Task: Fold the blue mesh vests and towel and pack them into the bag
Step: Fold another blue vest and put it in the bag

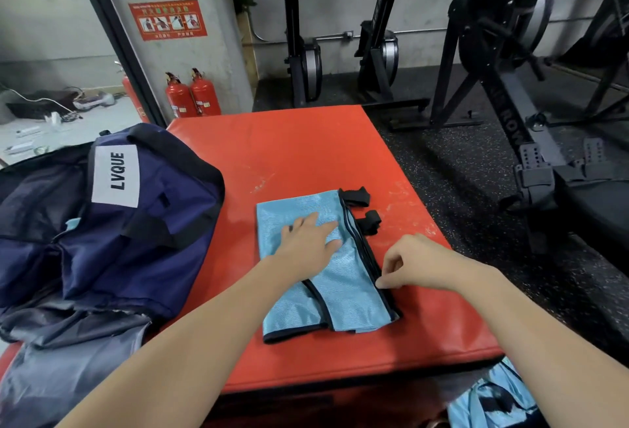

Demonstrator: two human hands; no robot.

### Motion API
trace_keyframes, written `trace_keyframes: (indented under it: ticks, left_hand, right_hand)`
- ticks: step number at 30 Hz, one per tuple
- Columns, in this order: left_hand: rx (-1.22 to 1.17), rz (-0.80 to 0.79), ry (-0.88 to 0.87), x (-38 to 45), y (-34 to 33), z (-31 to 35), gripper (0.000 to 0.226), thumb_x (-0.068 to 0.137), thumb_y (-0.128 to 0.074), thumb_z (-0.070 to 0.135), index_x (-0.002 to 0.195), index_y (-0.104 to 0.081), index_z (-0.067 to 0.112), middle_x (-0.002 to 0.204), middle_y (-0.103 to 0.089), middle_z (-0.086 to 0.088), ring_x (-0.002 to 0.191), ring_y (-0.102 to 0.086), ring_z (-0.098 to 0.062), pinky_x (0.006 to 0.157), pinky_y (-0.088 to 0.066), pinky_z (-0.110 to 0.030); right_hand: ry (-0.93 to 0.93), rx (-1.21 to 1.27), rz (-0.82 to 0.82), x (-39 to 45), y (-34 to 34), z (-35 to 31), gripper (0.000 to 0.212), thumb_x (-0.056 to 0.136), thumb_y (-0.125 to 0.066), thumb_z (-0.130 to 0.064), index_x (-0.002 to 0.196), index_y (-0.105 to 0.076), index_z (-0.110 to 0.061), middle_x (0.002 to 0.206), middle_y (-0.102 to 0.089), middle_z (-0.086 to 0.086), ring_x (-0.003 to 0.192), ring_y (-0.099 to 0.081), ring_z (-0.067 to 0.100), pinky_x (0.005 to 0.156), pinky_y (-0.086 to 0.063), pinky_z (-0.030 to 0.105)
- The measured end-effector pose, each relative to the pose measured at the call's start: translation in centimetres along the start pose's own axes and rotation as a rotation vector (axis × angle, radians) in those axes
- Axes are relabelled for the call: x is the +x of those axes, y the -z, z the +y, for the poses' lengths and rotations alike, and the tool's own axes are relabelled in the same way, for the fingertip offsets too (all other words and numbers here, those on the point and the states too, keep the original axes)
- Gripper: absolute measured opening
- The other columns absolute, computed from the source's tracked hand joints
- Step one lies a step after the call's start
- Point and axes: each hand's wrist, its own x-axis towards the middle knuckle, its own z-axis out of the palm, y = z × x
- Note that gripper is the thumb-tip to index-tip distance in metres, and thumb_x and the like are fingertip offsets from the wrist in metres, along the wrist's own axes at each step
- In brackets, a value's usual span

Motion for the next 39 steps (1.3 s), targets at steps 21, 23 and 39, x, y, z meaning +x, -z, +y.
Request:
trace_keyframes:
  ticks: [21,23,39]
  left_hand:
    - [-0.217,0.183,-0.141,-16.7,-1.6,-5.6,0.042,0.082,-0.069,0.060,0.113,-0.069,0.033,0.103,-0.060,0.023,0.105,-0.052,0.003,0.097,-0.038,-0.015]
    - [-0.178,0.176,-0.109,-16.8,-1.6,-5.0,0.048,0.082,-0.064,0.066,0.117,-0.067,0.033,0.114,-0.063,0.016,0.115,-0.051,-0.002,0.101,-0.038,-0.018]
    - [0.175,0.352,-0.072,-16.3,-2.2,-1.1,0.032,0.082,-0.043,0.041,0.080,-0.069,0.022,0.076,-0.064,0.006,0.070,-0.062,-0.020,0.064,-0.043,-0.032]
  right_hand:
    - [0.325,-0.262,0.206,-4.6,-5.4,-1.5,0.015,0.080,-0.062,-0.023,0.088,-0.074,-0.023,0.088,-0.064,-0.011,0.093,-0.053,0.014,0.083,-0.047,0.032]
    - [0.262,-0.139,0.208,-4.7,-5.3,-1.6,0.011,0.081,-0.065,-0.021,0.089,-0.072,-0.022,0.090,-0.065,-0.013,0.095,-0.051,0.008,0.086,-0.045,0.029]
    - [0.097,0.249,0.235,-5.8,-2.7,-4.4,0.005,0.076,-0.069,-0.020,0.076,-0.069,-0.025,0.077,-0.069,0.001,0.051,-0.039,0.006,0.050,-0.033,0.019]
